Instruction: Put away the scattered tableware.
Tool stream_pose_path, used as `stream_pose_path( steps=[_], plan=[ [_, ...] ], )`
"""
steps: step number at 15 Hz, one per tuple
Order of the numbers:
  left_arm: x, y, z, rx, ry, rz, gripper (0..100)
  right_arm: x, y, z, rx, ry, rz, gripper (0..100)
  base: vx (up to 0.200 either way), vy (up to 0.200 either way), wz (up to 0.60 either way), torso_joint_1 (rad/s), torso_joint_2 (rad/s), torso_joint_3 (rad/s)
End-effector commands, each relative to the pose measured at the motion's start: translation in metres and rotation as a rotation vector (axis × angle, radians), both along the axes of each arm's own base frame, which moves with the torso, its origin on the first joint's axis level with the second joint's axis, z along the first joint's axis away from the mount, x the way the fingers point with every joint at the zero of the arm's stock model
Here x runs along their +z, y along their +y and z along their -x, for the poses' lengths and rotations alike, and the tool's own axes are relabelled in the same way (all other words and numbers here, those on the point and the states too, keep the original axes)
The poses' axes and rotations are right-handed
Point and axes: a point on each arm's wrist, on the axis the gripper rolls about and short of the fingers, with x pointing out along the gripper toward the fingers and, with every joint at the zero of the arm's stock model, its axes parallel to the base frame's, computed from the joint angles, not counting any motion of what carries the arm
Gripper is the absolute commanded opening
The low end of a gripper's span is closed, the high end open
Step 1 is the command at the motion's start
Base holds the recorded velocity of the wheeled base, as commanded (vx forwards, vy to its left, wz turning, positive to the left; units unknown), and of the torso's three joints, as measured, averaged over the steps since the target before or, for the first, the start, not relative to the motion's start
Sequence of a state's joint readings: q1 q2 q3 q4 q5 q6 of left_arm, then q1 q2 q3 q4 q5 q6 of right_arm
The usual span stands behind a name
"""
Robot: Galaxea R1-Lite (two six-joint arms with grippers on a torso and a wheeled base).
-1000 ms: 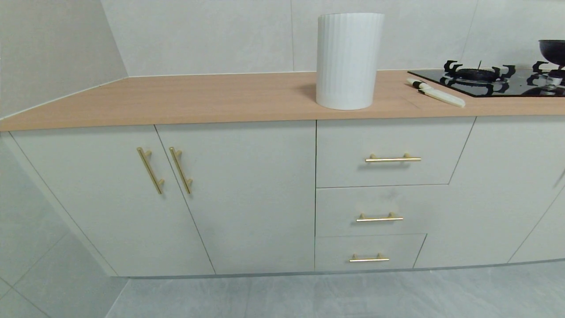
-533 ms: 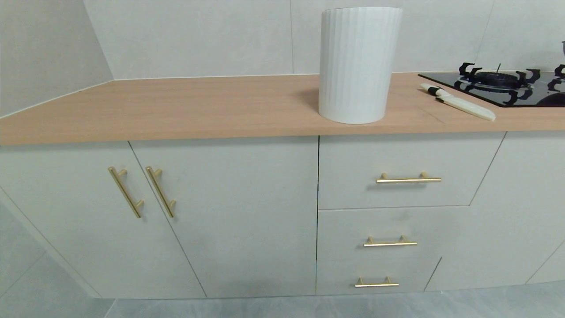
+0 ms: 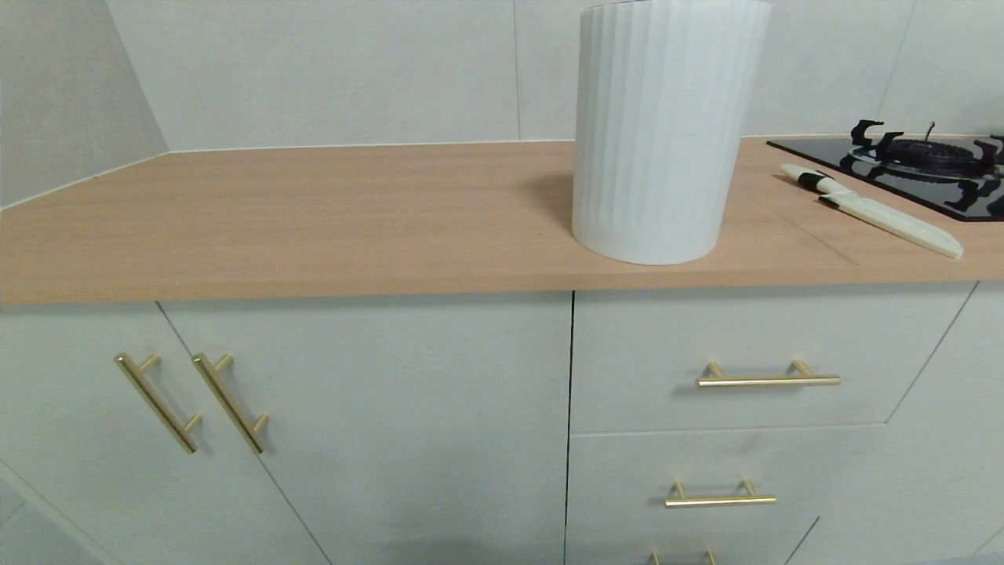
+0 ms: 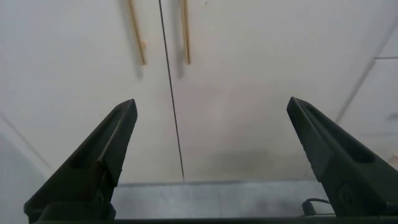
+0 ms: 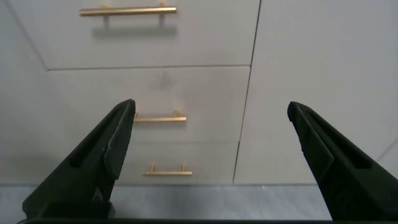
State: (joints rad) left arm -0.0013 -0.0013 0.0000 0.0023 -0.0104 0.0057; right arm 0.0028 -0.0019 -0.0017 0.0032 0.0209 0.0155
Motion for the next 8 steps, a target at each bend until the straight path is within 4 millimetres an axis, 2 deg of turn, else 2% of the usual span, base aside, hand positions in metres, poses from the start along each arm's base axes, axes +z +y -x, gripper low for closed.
stream_pose_path(
  steps=[1,3,8],
  plan=[
    [0.0001,0.0000,-0.0001,-0.001,0.000,0.000,100,0.0000,0.0000,-0.0002,0.001,0.002,0.000,100,0.200,0.000,0.00,0.002,-0.01,0.002],
    [0.0001,0.0000,-0.0001,-0.001,0.000,0.000,100,0.0000,0.0000,-0.0002,0.001,0.002,-0.001,100,0.200,0.000,0.00,0.000,0.01,0.007],
    [0.0001,0.0000,-0.0001,-0.001,0.000,0.000,100,0.0000,0.0000,-0.0002,0.001,0.002,-0.001,100,0.000,0.000,0.00,0.000,0.00,0.000]
  ],
)
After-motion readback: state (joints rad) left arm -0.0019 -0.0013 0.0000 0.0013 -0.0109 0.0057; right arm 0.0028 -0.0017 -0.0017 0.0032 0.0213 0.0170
